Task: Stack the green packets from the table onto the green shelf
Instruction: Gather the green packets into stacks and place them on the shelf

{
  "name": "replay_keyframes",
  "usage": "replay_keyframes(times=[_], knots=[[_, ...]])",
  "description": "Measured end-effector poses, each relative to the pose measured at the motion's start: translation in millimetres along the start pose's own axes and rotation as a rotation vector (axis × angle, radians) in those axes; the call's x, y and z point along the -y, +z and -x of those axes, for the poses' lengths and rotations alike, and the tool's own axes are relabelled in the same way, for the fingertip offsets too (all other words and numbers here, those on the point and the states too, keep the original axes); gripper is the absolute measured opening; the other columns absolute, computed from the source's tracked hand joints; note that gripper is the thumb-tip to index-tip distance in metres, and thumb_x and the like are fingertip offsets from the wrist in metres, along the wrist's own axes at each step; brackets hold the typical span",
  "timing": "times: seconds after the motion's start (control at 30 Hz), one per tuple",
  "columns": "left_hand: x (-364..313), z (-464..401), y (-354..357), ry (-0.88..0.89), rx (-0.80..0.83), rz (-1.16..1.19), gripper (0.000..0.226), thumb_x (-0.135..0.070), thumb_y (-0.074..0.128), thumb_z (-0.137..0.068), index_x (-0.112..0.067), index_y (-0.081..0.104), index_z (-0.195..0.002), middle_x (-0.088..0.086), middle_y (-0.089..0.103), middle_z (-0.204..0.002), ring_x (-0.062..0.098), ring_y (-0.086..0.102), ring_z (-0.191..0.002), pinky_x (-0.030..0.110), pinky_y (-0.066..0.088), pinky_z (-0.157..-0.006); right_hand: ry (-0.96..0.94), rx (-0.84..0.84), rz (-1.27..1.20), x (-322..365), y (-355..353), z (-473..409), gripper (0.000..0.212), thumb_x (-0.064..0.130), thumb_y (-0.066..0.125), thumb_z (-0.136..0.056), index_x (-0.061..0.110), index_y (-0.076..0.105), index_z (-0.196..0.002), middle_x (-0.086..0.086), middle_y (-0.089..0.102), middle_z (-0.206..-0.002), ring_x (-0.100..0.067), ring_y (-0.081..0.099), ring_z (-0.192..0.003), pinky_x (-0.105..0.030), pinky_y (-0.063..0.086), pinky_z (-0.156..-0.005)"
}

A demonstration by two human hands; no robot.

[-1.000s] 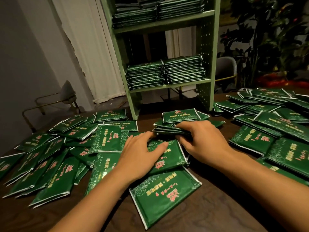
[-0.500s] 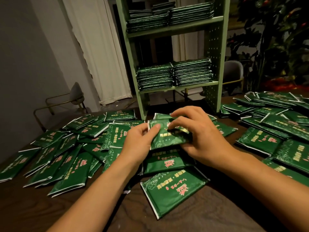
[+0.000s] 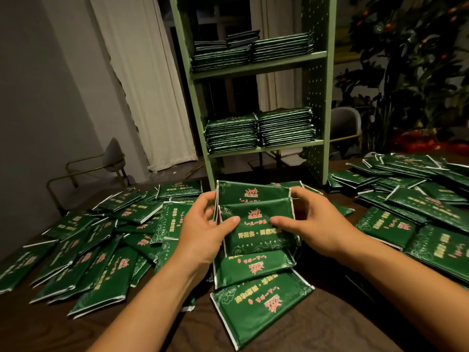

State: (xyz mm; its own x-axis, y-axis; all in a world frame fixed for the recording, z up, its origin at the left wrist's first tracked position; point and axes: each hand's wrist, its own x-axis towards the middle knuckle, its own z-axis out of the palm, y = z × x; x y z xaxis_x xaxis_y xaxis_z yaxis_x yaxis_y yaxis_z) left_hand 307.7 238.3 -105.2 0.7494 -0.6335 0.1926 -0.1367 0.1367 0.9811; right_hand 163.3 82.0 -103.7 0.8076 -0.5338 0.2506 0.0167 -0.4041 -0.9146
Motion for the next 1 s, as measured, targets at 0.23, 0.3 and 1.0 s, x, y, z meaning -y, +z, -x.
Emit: replay_keyframes(times=[0.23, 0.3, 1.0], knots=[[-5, 7, 3, 0.046, 0.067, -0.069, 0.03, -0.009, 0.077, -0.083, -0.016, 0.066, -0.11, 0.002, 0.078, -0.105, 0.02, 0.075, -0.096, 0.038, 0.06, -0.084, -0.174, -0.111, -0.095, 9, 5, 2, 0.017, 0.018, 0.069, -0.092, 0.018, 0.072, -0.109, 0.006, 0.077, -0.101, -0.008, 0.072, -0.096, -0.024, 0.058, -0.079], [-7, 5, 3, 0.047, -0.017, -0.006, 0.014, -0.014, 0.066, -0.093, -0.017, 0.066, -0.106, 0.003, 0.077, -0.105, 0.019, 0.076, -0.092, 0.032, 0.062, -0.071, -0.163, -0.187, -0.064, 9, 5, 1, 0.018, 0.03, 0.064, -0.096, 0.021, 0.068, -0.111, 0.005, 0.075, -0.101, -0.011, 0.071, -0.095, -0.021, 0.056, -0.074], [11, -7, -7, 0.089, -0.326, -0.117, 0.061, -0.05, 0.039, -0.105, -0.011, 0.032, -0.152, 0.007, 0.042, -0.152, -0.002, 0.069, -0.059, 0.055, 0.053, -0.096, -0.073, -0.065, 0.732, -8, 6, 7, 0.086, 0.075, 0.071, -0.067, 0.042, 0.041, -0.141, 0.004, 0.055, -0.135, -0.02, 0.041, -0.131, -0.044, 0.042, -0.106]])
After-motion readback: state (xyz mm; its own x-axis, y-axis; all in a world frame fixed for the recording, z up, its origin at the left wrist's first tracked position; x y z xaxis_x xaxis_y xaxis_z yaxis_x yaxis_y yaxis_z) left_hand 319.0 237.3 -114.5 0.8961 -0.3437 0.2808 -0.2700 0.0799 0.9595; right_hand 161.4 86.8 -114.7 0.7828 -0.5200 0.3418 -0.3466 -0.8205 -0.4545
